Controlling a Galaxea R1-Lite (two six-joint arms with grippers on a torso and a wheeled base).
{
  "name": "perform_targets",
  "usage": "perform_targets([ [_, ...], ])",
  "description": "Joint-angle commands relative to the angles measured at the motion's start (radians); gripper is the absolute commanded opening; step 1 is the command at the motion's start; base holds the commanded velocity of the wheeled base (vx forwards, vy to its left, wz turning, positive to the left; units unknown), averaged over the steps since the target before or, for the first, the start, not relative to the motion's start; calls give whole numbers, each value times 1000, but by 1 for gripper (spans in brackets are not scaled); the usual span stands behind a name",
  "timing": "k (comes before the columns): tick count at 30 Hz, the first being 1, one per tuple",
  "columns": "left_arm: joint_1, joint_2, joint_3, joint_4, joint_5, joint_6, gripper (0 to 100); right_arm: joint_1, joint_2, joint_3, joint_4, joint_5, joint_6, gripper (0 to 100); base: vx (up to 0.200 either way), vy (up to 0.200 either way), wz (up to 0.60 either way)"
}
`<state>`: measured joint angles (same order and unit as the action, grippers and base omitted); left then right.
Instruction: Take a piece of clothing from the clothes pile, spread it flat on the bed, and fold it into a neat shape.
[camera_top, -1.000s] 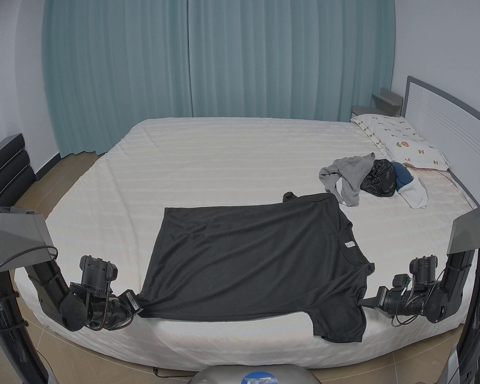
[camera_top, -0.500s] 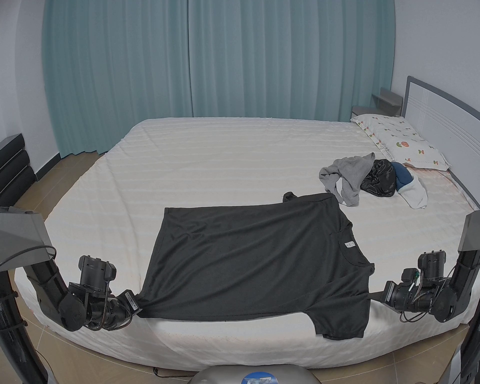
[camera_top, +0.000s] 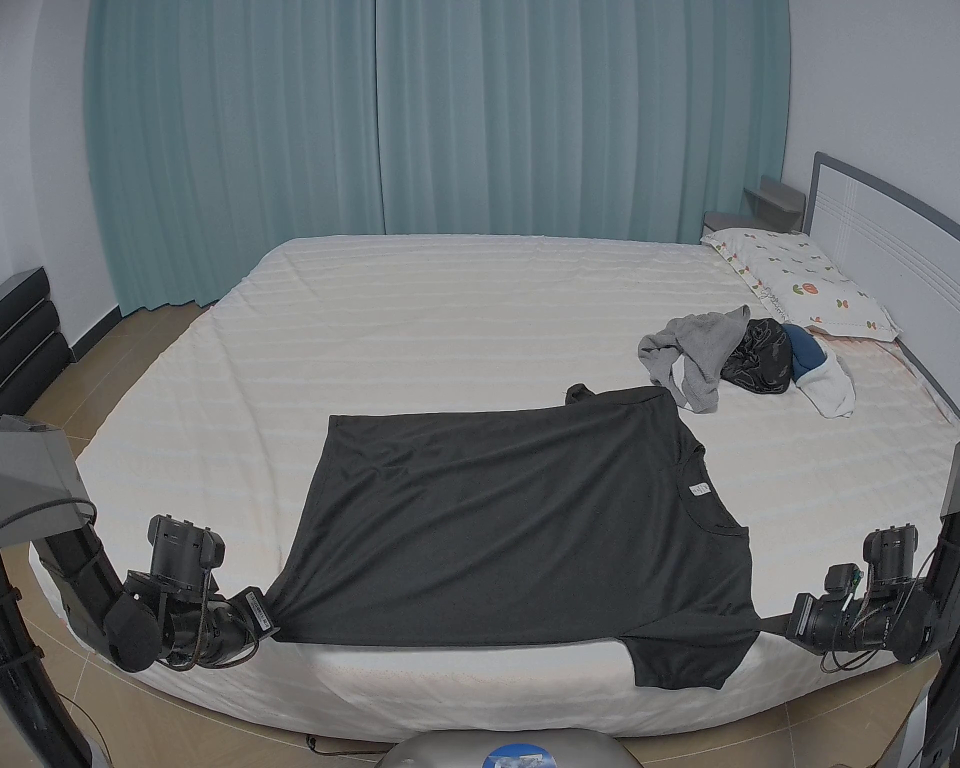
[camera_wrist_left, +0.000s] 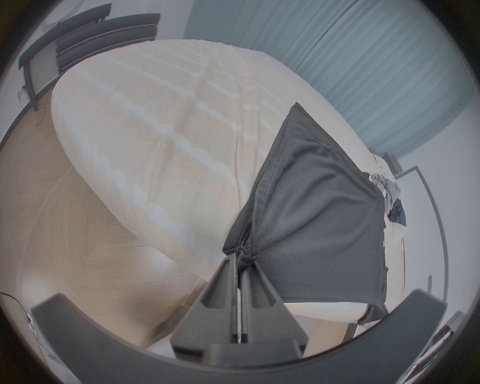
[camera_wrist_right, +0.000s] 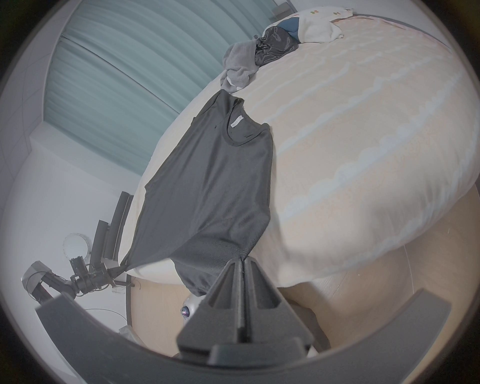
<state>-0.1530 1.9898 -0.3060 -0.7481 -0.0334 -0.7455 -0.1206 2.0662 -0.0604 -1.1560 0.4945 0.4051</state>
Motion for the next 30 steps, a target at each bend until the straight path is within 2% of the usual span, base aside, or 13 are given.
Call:
perform_targets([
  [1,-2,-19,33,1,0,41,0,-8,-6,37,-1,6,-25,0,0,0,0],
  [12,-10,-26,87,3,3,126,0,-39,-4,60,16,7,-89,0,0,0,0],
  [17,-14,-17,88,-7,36,141,0,-48,-8,60,98,7,-155,0,0,0,0],
  [20,-48,-9,84,-8,40,137,0,-70,-28,60,150,7,-221,0,0,0,0],
  [28,-85,12,88,-8,44,135,0,-82,-116,60,242,7,-238,0,0,0,0],
  [30,-85,23,96,-8,58,143,0,-83,-127,60,295,9,-285,0,0,0,0],
])
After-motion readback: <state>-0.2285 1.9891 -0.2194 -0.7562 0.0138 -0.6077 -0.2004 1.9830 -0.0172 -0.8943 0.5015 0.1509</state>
